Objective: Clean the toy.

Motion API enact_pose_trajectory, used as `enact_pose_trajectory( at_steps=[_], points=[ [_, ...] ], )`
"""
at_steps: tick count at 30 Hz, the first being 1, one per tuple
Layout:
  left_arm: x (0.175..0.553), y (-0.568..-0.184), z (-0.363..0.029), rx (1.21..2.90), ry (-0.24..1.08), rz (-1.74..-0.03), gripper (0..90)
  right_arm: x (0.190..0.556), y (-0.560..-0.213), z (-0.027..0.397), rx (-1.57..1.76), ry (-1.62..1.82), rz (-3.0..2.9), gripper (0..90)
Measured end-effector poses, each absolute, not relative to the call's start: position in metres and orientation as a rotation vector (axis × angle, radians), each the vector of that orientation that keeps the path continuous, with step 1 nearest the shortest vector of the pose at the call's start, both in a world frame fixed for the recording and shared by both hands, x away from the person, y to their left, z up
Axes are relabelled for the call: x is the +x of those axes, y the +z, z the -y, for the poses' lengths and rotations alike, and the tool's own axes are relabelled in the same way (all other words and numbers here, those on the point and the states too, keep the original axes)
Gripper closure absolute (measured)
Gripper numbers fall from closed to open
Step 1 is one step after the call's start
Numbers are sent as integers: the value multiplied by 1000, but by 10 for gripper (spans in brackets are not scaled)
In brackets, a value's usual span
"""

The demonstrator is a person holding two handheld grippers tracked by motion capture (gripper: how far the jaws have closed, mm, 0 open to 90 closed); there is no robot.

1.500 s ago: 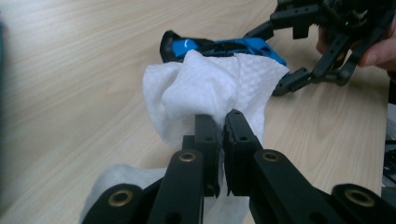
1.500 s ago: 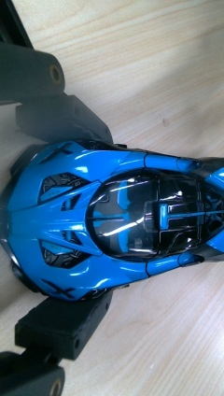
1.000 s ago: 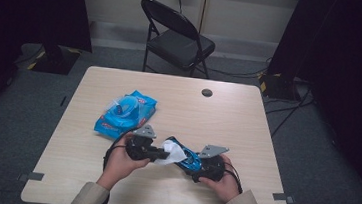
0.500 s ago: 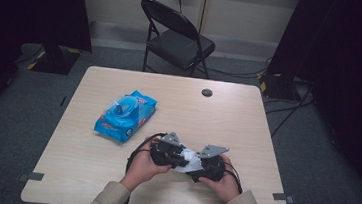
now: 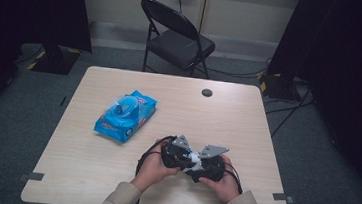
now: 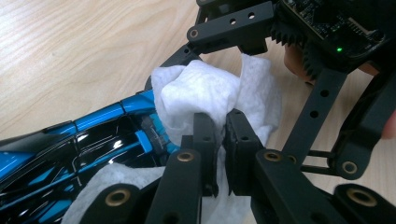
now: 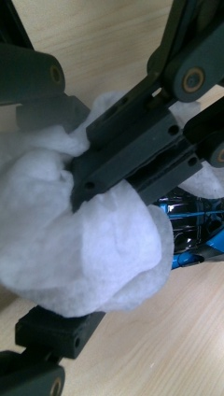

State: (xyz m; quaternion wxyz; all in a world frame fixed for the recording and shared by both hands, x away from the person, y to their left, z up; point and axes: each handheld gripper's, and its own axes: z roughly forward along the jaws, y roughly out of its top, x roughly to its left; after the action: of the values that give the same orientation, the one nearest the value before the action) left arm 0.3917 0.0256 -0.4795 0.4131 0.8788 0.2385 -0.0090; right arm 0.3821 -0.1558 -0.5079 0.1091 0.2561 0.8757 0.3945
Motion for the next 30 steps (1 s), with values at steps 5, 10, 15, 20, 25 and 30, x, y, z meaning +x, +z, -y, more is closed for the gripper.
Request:
enact_pose_trajectory(
  at_steps=[5, 10, 15, 20, 25, 30],
  points=[
    [392, -481, -27, 2197, -23, -596, 851, 382, -508, 156, 756, 1161, -2571, 260],
    [392, -480, -29, 2190, -30, -608, 852, 382, -508, 156, 756, 1162, -2571, 260],
    [392, -477, -42, 2196, -15, -645, 854, 382, -508, 156, 757, 1162, -2571, 260],
    [394, -477, -59, 2191, 3, -689, 854, 382, -508, 156, 756, 1162, -2570, 260],
    [394, -477, -64, 2195, 10, -694, 854, 382, -508, 156, 756, 1162, -2570, 260],
    [396, -475, -67, 2208, 22, -706, 854, 382, -508, 156, 756, 1162, -2571, 260]
  ],
)
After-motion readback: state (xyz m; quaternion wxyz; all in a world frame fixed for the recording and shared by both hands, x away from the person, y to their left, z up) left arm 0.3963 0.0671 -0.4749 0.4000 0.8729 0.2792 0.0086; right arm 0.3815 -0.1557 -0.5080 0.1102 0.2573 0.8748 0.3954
